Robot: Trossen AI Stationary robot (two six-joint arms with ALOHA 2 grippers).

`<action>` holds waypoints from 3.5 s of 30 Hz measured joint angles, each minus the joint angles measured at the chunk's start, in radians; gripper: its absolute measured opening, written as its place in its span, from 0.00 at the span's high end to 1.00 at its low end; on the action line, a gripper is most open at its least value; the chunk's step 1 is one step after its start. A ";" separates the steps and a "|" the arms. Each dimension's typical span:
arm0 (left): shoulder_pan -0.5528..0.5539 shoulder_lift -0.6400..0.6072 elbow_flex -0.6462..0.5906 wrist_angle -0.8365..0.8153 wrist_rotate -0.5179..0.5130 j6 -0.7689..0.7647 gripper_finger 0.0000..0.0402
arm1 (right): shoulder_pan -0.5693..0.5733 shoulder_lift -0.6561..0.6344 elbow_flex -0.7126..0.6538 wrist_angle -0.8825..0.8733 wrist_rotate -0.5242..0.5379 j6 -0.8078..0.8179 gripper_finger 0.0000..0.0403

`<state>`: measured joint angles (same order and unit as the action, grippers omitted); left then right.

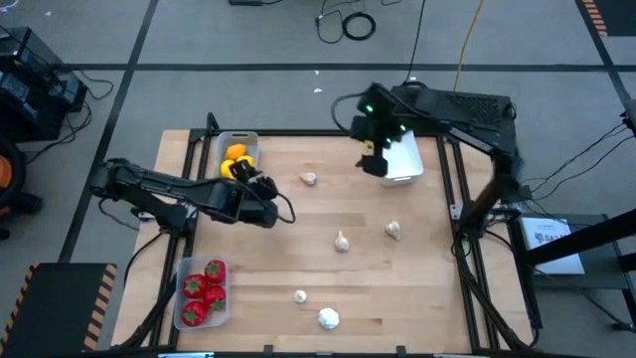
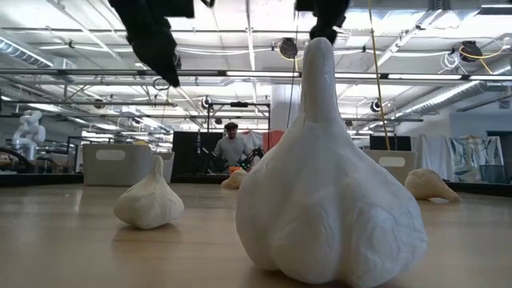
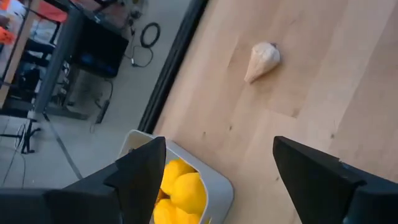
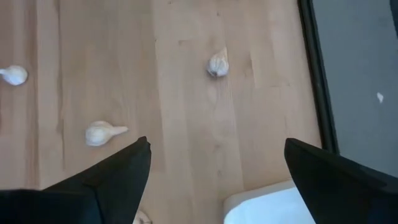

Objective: Sort produce into baskets
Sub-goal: Put the white garlic into the white bin

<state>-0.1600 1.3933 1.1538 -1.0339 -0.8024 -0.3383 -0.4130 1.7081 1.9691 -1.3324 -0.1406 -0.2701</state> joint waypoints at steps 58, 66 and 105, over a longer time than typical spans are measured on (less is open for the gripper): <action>0.015 0.130 -0.617 1.761 0.616 0.344 0.25 | 0.403 -0.417 -1.200 1.452 0.026 0.271 0.11; 0.016 0.307 -0.503 1.783 0.617 0.375 0.25 | 0.488 -0.421 -1.072 1.143 0.251 0.245 0.11; 0.050 0.697 -0.121 1.521 0.786 0.433 0.25 | 0.500 -0.434 -1.065 1.008 0.428 0.257 0.11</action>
<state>-0.1104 2.0907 1.0325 0.4867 -0.0168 0.0952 0.0868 1.2743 0.9043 -0.3244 0.2871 -0.0132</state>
